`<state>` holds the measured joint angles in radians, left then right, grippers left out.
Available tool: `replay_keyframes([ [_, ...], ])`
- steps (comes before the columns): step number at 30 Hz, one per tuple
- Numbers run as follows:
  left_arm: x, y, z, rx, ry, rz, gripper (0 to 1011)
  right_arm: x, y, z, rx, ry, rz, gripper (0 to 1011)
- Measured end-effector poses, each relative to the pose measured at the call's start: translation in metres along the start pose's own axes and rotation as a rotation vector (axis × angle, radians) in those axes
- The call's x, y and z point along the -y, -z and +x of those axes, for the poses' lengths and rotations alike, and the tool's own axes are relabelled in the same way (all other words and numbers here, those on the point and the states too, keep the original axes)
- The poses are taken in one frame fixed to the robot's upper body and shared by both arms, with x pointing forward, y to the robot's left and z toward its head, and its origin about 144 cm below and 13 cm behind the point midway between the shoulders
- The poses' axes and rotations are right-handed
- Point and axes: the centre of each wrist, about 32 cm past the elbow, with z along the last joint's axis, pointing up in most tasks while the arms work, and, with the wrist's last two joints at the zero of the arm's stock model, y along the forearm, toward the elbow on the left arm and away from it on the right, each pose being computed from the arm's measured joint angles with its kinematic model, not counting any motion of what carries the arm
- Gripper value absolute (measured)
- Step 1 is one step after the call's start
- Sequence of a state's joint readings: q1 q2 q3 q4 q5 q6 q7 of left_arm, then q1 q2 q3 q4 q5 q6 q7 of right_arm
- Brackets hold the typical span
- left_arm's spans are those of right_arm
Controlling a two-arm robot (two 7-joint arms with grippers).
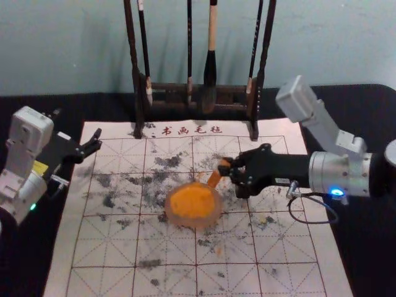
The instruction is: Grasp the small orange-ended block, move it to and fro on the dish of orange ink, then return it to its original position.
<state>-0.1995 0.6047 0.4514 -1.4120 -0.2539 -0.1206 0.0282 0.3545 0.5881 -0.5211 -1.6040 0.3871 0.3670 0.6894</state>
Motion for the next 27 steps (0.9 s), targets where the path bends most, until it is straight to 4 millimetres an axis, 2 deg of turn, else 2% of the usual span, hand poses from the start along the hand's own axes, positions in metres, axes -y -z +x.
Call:
replay_keyframes([
  [10,0.0,0.0,0.0,0.0,0.0,0.0,1001,-0.022,-0.003,0.018,0.075,-0.093,-0.067,104],
  [27,0.0,0.0,0.0,0.0,0.0,0.0,1001,-0.058,-0.014,0.037,0.114,-0.105,-0.124,104],
])
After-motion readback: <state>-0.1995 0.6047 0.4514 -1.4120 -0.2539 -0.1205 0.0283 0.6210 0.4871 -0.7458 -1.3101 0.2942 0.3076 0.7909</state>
